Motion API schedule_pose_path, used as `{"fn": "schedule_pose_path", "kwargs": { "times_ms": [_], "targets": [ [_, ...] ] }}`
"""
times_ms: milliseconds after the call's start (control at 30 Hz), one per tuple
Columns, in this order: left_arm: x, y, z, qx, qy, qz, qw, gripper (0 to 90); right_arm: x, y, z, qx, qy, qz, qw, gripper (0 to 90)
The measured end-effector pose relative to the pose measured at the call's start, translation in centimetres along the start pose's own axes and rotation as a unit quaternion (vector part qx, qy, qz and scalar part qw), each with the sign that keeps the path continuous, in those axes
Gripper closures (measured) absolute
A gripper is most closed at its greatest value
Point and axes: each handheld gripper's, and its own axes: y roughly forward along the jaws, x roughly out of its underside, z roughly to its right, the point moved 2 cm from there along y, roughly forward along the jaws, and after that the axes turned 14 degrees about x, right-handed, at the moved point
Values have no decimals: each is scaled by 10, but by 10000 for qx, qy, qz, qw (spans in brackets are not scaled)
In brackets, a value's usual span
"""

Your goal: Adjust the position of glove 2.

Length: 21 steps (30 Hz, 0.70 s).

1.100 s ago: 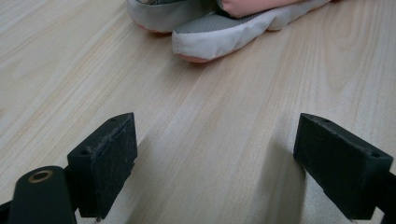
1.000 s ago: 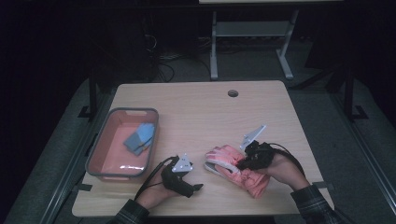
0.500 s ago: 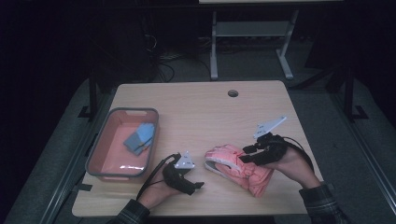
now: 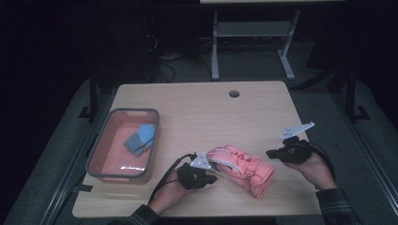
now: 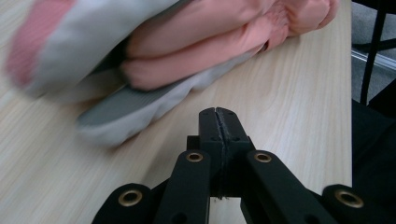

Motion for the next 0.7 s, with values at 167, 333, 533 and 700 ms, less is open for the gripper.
{"fn": "schedule_pose_path", "kwargs": {
  "times_ms": [167,333,533,700],
  "targets": [
    [-9,17,6,145,112,-69,9998,894,18,13,-1,-79,15,-216,9997,899],
    [-16,34,7,254,189,-185,9993,894,23,23,-8,-276,-125,-314,9990,899],
    [-18,39,1,109,104,-206,9997,894,22,25,-13,-461,-267,-325,9981,900],
    [-16,30,-8,-32,31,-209,9998,894,19,27,-21,-637,-381,-300,9968,899]
  ]
}}
